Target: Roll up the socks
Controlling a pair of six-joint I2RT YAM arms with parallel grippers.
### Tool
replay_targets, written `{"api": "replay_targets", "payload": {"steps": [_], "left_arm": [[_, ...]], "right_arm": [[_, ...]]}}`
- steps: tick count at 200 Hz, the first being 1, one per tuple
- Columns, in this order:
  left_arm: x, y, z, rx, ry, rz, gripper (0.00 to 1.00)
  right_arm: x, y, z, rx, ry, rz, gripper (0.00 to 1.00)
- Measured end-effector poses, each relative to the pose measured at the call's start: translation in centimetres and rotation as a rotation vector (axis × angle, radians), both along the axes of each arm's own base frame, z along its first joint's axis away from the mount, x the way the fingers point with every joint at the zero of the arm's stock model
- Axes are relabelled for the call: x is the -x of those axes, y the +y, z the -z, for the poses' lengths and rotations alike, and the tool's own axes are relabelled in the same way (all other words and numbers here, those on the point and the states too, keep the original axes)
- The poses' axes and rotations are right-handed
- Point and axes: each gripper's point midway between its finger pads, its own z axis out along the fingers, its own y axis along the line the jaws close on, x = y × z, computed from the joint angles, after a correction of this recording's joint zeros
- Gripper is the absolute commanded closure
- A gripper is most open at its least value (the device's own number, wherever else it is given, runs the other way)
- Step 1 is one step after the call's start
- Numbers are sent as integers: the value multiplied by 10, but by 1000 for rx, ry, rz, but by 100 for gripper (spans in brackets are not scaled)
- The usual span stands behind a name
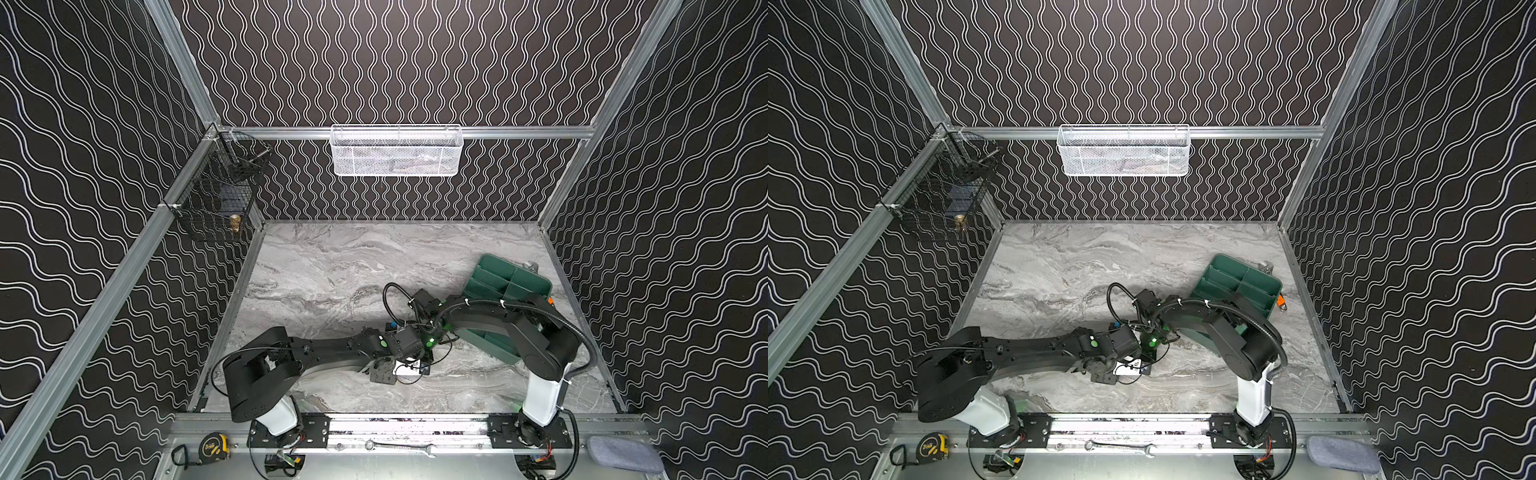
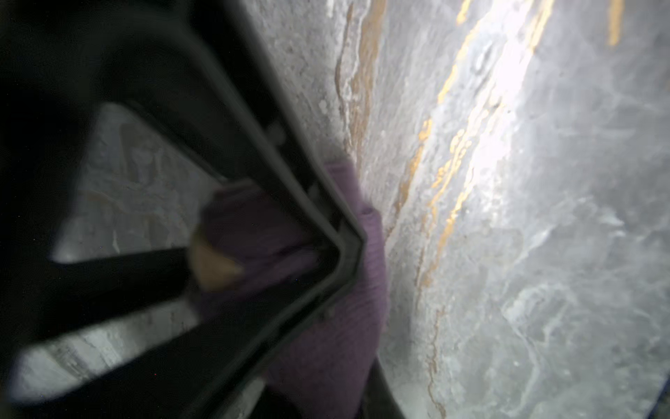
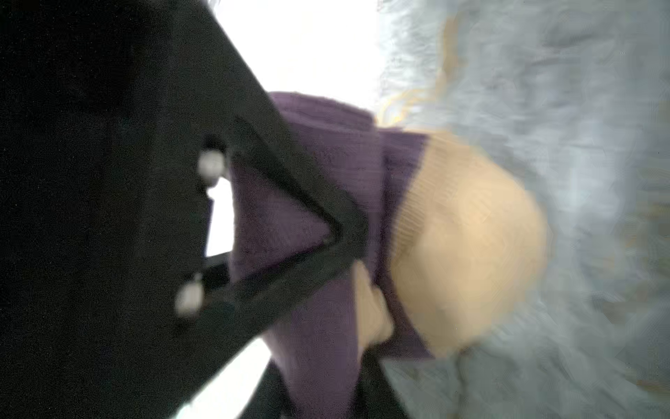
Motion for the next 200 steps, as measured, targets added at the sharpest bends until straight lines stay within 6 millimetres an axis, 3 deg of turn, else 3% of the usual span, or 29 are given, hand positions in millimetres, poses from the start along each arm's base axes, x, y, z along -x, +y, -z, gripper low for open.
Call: {"api": "replay_targets", "payload": {"steps": [19,42,65,82,103,128,150,176,200], "left_arm": [[-4,1,2,25,48,-40,100],[-8,1,2,69,113,-102,100],[-17,1,2,109,163,-173,100],[-24,1,2,131,200,-213,100],[-28,0,2,154,302,-263,100],[-29,-1,5,180,481,-357,100],[-27,-4,7,206,626,-427,100],[-12,-15,8,269,810,-466,100],[0,-21,8,300,955,-501,100]], "right_arm": [[-29,-14,-6,42,-208,66,40],[-56,-50,-21,147,-423,182,29],[-87,-67,-66,104,-610,333,28],[-117,-91,-102,99,-744,506,29],[-128,-108,-149,31,-866,651,30],[-116,-115,-204,-152,-982,719,34],[-81,-106,-221,-304,-1054,623,33],[-26,-74,-191,-374,-1091,326,30],[9,-41,-126,-274,-1016,63,31]]}}
